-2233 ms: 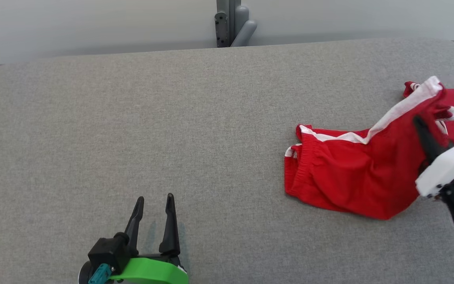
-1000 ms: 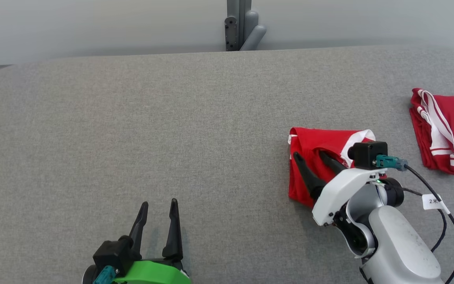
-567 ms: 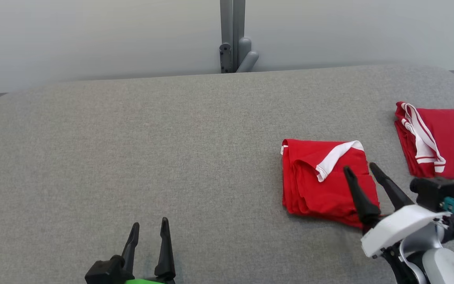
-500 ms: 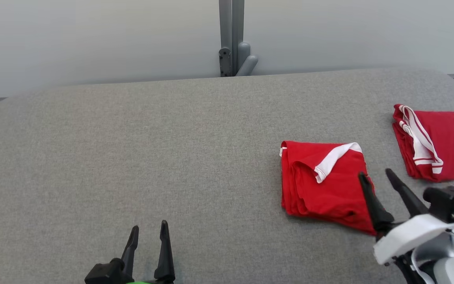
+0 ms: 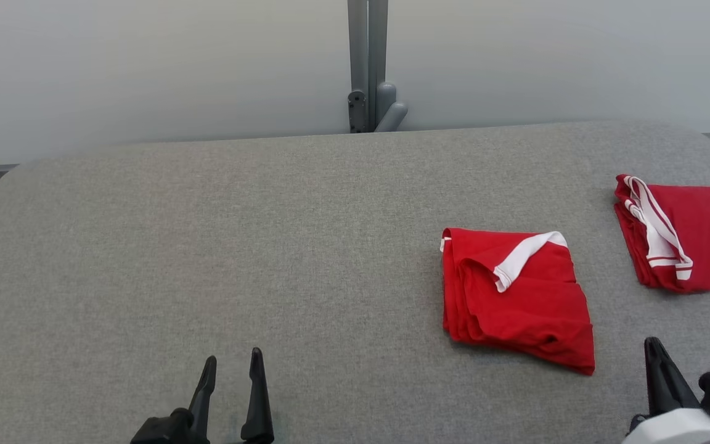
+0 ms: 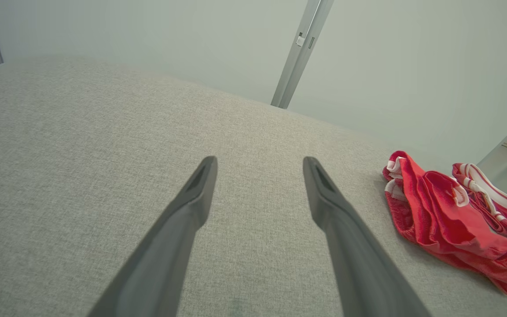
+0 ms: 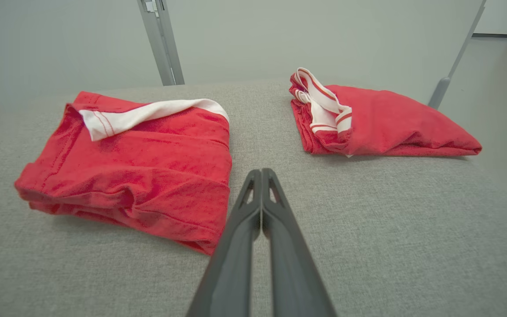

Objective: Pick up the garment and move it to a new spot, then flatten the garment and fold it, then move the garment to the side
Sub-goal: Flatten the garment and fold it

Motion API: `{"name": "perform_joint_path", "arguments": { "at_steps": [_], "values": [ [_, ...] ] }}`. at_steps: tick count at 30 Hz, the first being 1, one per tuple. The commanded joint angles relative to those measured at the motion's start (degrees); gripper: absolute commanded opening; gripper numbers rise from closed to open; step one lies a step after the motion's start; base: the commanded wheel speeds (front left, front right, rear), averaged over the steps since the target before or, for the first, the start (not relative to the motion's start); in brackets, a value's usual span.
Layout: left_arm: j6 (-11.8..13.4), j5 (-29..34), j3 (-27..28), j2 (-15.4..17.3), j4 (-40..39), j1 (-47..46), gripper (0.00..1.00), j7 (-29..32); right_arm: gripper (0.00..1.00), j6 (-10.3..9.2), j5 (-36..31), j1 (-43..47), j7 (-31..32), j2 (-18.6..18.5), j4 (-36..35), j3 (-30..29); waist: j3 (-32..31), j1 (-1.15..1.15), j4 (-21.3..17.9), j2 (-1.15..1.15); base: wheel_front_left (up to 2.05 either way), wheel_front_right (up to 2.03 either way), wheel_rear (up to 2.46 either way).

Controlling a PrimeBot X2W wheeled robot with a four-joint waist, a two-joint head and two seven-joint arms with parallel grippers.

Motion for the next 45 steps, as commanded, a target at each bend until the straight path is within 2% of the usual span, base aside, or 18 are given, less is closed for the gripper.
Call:
{"name": "perform_joint_path", "arguments": {
  "at_steps": [1, 9, 13, 26, 37, 45],
  "values": [
    [0.1, -0.3, -0.1, 0.2, -0.2, 0.7, 1.0, 0.0, 0.0, -0.05, -0.6, -2.5, -0.5, 0.5, 0.6, 0.4, 0.8, 0.0, 0.1, 0.0, 0.0, 0.0, 0.0],
    [-0.4, 1.4, -0.8, 0.2, 0.0, -2.4, 1.0, 0.0, 0.0, -0.05, -1.8, -13.1, -0.5, 2.1, 5.9, 4.0, 5.4, 0.0, 0.4, 0.0, 0.0, 0.0, 0.0],
    [-0.6, 2.1, -1.1, 0.2, 0.6, -3.7, 1.0, 0.0, 0.0, -0.05, -2.1, -18.3, -0.5, 3.1, 12.5, 5.6, 6.8, 0.0, 1.5, 0.0, 0.0, 0.0, 0.0],
    [-0.5, 1.8, -2.0, 0.2, 1.0, -5.4, 1.0, 0.0, 0.0, -0.05, -2.5, -29.1, -0.5, 3.9, 28.2, 7.9, 7.7, 0.0, 4.2, 0.0, 0.0, 0.0, 0.0],
    [-0.2, 0.4, -3.2, 0.2, 1.3, -6.2, 1.0, 0.0, 0.0, -0.05, -2.1, -34.8, -0.5, 3.9, 31.7, 8.7, 8.4, 0.0, 6.2, 0.0, 0.0, 0.0, 0.0],
    [-0.3, -0.3, -3.7, 0.2, 1.6, -6.6, 1.0, 0.0, 0.0, -0.05, -1.6, -40.2, -0.5, 3.3, 37.4, 9.9, 8.2, 0.0, 8.2, 0.0, 0.0, 0.0, 0.0]
  ]
}}
